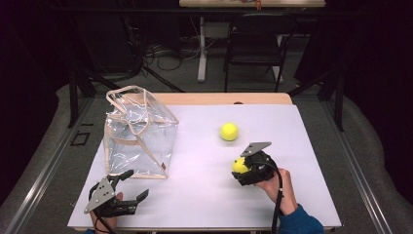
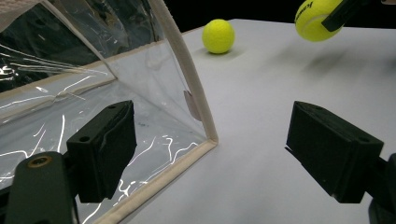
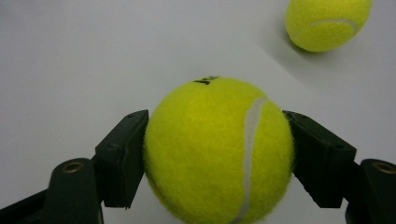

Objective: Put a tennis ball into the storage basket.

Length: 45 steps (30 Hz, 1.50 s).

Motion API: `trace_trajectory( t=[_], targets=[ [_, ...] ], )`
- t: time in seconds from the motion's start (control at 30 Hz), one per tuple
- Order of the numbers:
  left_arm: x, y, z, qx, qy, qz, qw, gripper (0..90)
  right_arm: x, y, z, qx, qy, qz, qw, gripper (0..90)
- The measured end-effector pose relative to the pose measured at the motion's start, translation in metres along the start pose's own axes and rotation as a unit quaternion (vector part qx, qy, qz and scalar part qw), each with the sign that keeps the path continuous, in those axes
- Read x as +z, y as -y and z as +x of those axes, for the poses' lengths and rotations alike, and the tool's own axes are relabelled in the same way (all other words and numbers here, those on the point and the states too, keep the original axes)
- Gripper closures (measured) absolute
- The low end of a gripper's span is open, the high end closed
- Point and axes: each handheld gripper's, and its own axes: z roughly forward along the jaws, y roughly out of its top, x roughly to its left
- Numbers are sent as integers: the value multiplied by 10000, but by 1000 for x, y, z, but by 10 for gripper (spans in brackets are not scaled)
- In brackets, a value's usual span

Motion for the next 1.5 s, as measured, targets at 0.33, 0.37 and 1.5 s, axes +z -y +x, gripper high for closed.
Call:
trace_trajectory(
  t=[0.33,0.37,1.5],
  targets=[
    [0,0,0,7,16,3,10000,159,-2,-7,2,-30,-61,-132,9999,259],
    [0,0,0,6,16,5,10000,159,-2,-8,2,-48,-79,-146,9999,259],
    [0,0,0,3,29,-16,10000,159,9,-34,8,-177,-314,-545,9979,261]
  ],
)
